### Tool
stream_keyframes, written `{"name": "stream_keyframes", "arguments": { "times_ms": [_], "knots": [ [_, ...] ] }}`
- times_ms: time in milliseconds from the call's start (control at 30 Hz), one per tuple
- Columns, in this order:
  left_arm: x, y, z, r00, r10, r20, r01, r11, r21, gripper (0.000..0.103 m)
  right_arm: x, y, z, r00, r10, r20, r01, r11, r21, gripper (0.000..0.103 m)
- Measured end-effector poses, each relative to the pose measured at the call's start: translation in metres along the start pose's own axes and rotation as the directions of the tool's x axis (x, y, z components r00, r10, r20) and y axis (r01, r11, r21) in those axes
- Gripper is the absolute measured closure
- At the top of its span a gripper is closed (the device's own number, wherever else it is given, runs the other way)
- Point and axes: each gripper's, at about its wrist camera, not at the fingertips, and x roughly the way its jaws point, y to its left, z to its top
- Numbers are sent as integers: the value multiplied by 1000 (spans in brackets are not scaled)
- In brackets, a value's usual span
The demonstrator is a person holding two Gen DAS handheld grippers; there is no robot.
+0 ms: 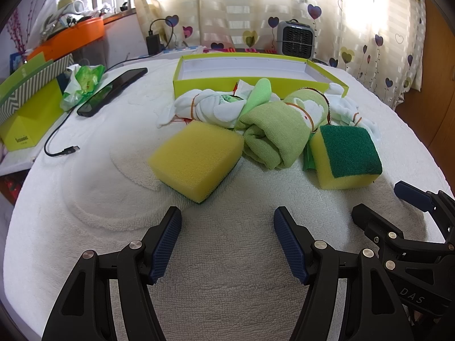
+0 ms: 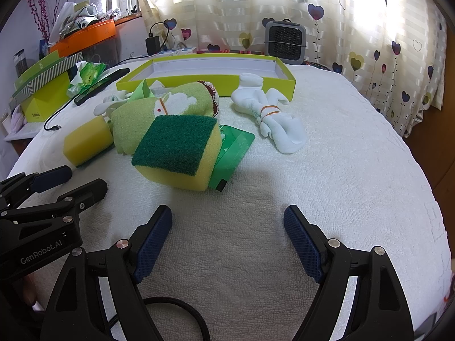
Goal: Organize soft objects
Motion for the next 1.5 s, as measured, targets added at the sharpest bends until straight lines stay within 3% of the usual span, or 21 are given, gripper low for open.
{"name": "stream_keyframes", "arguments": {
  "times_ms": [633, 800, 1067, 1500],
  "knots": [
    [-4, 3, 2, 999, -38, -6, 38, 999, 22, 36, -1, -1, 0, 1000, 11, -1, -11, 1000, -6, 22],
    [-8, 11, 4, 996, -90, -22, 90, 995, 30, 36, -7, -13, 1, 998, 54, 10, -54, 998, 10, 22],
    [-24, 33, 22, 989, -143, 41, 143, 990, 7, 36, -24, -6, 16, 982, 164, 99, -163, 986, -23, 22],
    [3, 42, 43, 989, -146, 6, 146, 988, 54, 36, -4, 9, 37, 983, 172, 58, -170, 985, -44, 22]
  ]
}}
